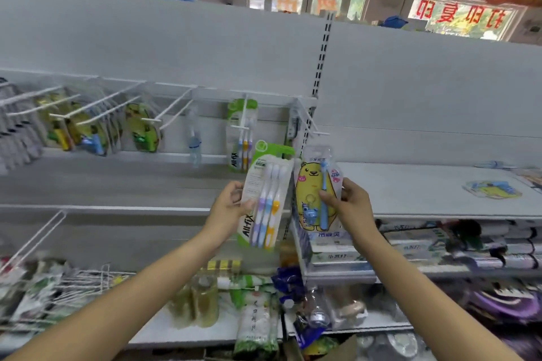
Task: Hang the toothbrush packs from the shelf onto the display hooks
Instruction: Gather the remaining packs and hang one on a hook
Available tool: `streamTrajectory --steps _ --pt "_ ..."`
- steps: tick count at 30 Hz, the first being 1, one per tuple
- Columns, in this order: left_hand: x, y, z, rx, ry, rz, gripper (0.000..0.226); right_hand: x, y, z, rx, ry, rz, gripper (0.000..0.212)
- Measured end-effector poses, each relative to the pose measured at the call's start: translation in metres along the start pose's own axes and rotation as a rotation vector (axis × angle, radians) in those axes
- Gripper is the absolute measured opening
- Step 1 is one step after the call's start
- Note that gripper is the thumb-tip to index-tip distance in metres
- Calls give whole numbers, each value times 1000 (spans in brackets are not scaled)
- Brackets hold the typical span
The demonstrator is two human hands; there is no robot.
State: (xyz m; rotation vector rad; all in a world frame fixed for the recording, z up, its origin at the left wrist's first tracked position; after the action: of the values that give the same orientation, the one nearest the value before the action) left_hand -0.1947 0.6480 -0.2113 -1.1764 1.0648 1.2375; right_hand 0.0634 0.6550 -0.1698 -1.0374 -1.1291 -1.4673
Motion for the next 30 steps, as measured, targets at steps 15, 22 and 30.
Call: streamTrajectory --steps 15,22,30 --pt "-11 185 -8 -58 -22 102 29 16 -177 -5 91 52 19 26" --pt "-7 170 6 -34 -30 96 24 6 -163 10 72 15 28 23" --pt "-14 112 32 15 -75 59 17 -10 -102 7 -18 -49 31 19"
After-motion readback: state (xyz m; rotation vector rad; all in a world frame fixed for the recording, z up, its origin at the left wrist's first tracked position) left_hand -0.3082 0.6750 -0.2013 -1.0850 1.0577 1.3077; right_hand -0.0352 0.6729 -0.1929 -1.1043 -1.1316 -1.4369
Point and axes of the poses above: each hand's wrist, its own z-axis towards the middle knuckle, its own y-axis out of the back of the hand, x = y × z, the point moved 7 cm from there along z, towards the middle knuckle, and after that the axes turned 4 degrees about -z, right-handed, at the moved point
